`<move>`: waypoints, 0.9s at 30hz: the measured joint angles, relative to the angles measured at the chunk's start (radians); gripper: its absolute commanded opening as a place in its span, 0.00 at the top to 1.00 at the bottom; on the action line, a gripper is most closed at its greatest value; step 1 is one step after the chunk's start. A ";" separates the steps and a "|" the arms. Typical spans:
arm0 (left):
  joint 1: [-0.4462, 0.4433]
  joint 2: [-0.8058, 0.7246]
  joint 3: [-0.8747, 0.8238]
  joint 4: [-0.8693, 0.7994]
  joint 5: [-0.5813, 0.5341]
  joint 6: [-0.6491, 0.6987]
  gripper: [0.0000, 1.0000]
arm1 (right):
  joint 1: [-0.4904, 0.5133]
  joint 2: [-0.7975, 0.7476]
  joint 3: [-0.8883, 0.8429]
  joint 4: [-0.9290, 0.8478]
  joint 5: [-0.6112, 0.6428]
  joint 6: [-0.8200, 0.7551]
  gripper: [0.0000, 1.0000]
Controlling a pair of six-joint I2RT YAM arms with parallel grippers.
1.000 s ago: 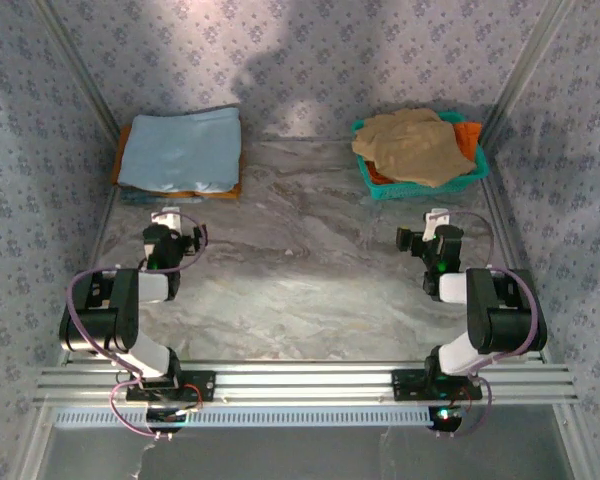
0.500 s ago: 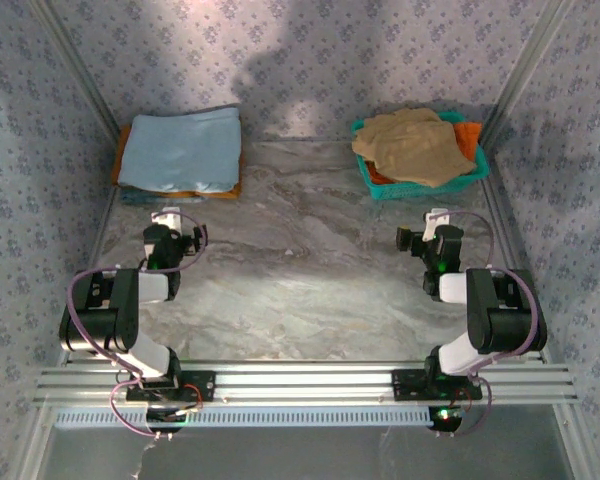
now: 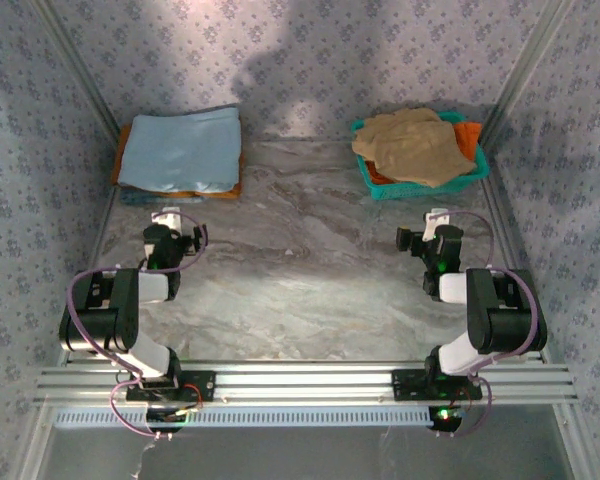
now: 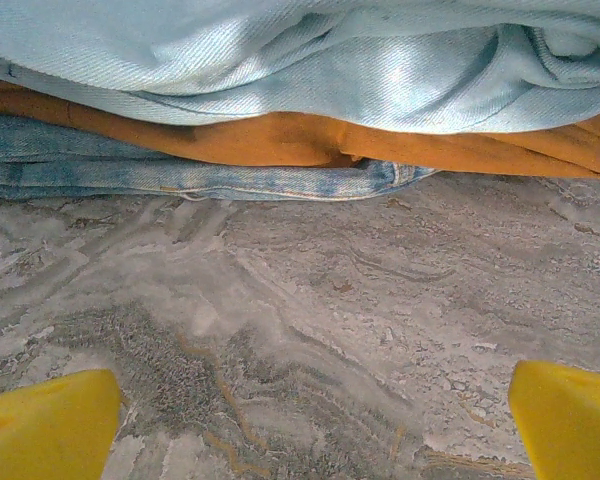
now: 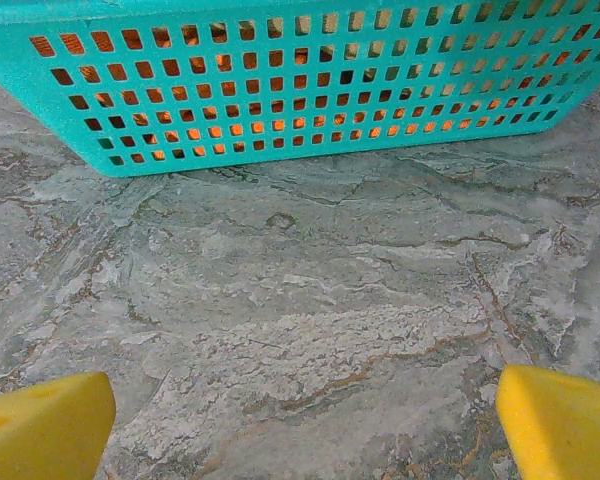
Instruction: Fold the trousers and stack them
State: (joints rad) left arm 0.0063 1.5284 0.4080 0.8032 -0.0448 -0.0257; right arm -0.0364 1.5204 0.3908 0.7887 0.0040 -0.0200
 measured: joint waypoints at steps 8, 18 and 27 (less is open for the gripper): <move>0.000 0.000 0.000 0.000 0.000 0.000 0.01 | 0.000 0.000 0.000 0.000 0.000 0.000 0.00; 0.005 0.000 0.000 0.000 0.000 -0.001 0.00 | -0.008 0.000 0.000 0.000 -0.019 0.000 0.00; 0.006 -0.139 0.049 -0.221 -0.021 -0.006 0.00 | 0.077 -0.103 0.077 -0.211 0.096 -0.023 0.00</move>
State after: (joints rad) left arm 0.0120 1.3895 0.4572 0.5819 -0.0662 -0.0315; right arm 0.0410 1.4178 0.4675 0.5774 0.1001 -0.0433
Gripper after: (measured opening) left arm 0.994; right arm 0.995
